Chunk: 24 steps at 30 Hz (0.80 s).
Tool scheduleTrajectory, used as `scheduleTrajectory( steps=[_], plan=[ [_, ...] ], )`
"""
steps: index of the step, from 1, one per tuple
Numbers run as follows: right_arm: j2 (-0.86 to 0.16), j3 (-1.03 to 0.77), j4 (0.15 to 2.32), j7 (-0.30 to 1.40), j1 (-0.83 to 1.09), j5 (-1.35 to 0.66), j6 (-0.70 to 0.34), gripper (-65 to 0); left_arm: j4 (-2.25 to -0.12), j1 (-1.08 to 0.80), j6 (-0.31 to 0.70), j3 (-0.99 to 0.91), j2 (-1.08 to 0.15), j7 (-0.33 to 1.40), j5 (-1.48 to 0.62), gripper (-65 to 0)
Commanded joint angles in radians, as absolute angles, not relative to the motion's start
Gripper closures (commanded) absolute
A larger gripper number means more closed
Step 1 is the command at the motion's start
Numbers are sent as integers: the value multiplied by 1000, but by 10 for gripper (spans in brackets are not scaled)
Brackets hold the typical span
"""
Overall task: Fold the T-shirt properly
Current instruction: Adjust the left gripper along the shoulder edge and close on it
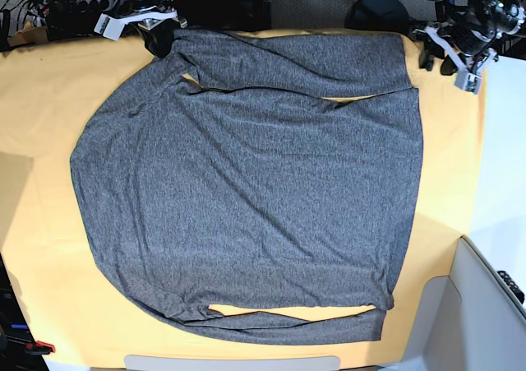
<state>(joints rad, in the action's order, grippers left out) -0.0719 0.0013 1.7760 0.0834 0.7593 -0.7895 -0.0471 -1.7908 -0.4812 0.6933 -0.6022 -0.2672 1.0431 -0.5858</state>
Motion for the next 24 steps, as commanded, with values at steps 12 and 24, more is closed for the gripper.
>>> scheduleTrajectory(
  steps=[12, 24],
  plan=[
    [-70, 7, 1762, 156, 762, -785, -13, -43, -1664, -418, 698, -648, -285, 1244, -723, -289],
    [-71, 7, 1761, 156, 762, -785, -13, -43, -1709, -420, 698, -598, -315, 1322, -849, -289]
  ],
)
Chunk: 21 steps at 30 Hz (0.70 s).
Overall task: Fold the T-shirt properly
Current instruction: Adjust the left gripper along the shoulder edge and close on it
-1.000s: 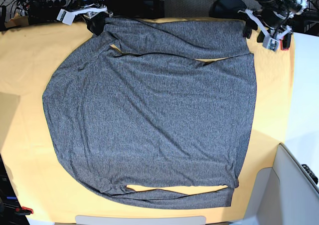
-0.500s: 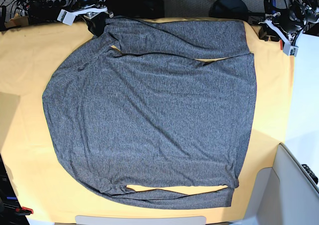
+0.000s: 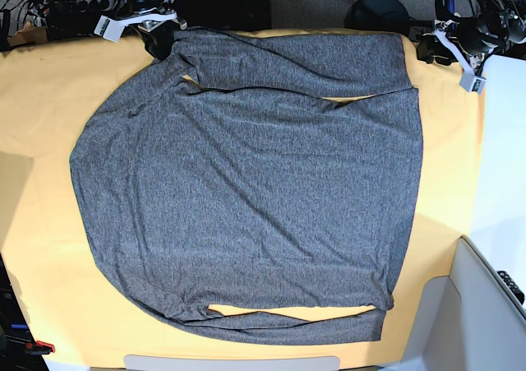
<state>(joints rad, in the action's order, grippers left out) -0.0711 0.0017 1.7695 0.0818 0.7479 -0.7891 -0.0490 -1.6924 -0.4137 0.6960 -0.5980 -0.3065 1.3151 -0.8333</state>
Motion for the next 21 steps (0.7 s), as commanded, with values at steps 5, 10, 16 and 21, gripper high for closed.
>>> scheduleTrajectory(
  steps=[5, 10, 16, 21],
  plan=[
    [-82, 7, 1761, 156, 762, -785, -13, -43, -1745, -420, 698, -598, -315, 1339, -852, -289],
    [-82, 7, 1761, 156, 760, -785, -13, -43, -1739, -415, 698, -596, -314, 1354, -892, -289],
    [-82, 7, 1759, 156, 760, -785, -13, -43, -1667, -400, 698, -550, -315, 1356, -900, -289],
    [-84, 7, 1759, 156, 760, -785, -13, -43, -1639, -392, 698, -516, -314, 1356, -905, -289]
  ],
)
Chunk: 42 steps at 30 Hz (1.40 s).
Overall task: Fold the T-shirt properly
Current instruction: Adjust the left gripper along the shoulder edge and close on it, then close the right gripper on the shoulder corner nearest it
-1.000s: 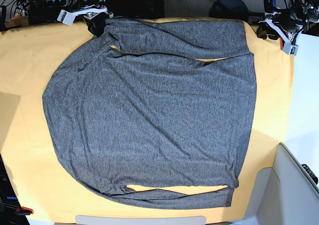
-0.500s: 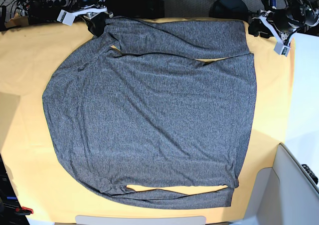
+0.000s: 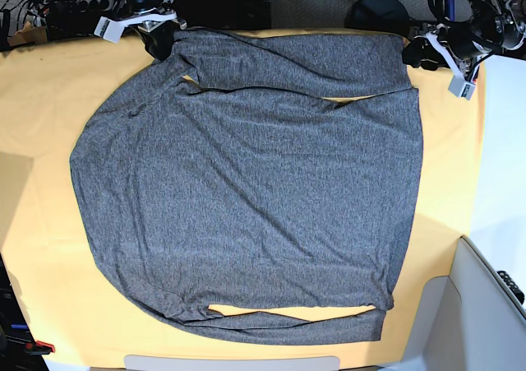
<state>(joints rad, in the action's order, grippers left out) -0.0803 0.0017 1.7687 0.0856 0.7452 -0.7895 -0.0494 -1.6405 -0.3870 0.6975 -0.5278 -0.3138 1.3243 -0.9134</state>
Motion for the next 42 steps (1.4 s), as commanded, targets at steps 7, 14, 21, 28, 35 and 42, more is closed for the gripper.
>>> scheduleTrajectory(
  steps=[7, 14, 21, 28, 35, 42],
  plan=[
    [-84, 7, 1759, 156, 760, -785, -13, -43, -1639, -392, 698, -515, -312, 1372, -928, -289],
    [-84, 7, 1733, 156, 746, -785, -13, -43, -1639, -397, 698, -483, -314, 1396, -1021, -289],
    [-81, 7, 1710, 156, 746, -785, -13, -43, -1639, -398, 698, -455, -309, 1396, -1021, -289],
    [-82, 7, 1710, 156, 746, -785, -13, -43, -1639, -400, 698, -453, -315, 1396, -1066, -289],
    [-81, 7, 1709, 156, 746, -785, -13, -43, -1575, -397, 698, -455, -357, 1392, -1059, -289],
    [-79, 7, 1709, 156, 746, -785, -13, -43, -1563, -394, 698, -455, -357, 1396, -1070, -289]
  ],
)
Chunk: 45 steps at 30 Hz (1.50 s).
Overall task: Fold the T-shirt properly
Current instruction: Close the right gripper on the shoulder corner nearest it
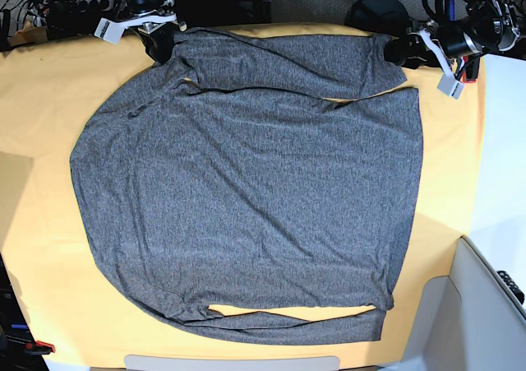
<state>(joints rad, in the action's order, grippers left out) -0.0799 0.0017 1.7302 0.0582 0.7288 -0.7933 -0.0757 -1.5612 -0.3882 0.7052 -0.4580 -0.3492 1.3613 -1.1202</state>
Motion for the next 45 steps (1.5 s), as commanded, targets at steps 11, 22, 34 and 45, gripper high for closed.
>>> scheduleTrajectory(
  steps=[11, 22, 34, 45],
  plan=[
    [-76, 7, 1709, 156, 746, -785, -13, -43, -1561, -398, 698, -455, -403, 1396, -1207, -289],
    [-76, 27, 1684, 156, 739, -785, -13, -43, -1563, -395, 698, -453, -404, 1396, -1245, -306],
    [-77, 35, 1681, 156, 728, -785, -13, -43, -1560, -392, 698, -381, -401, 1396, -1247, -387],
    [-79, 35, 1681, 156, 728, -785, -13, -43, -1511, -389, 698, -383, -400, 1382, -1241, -387]
  ],
)
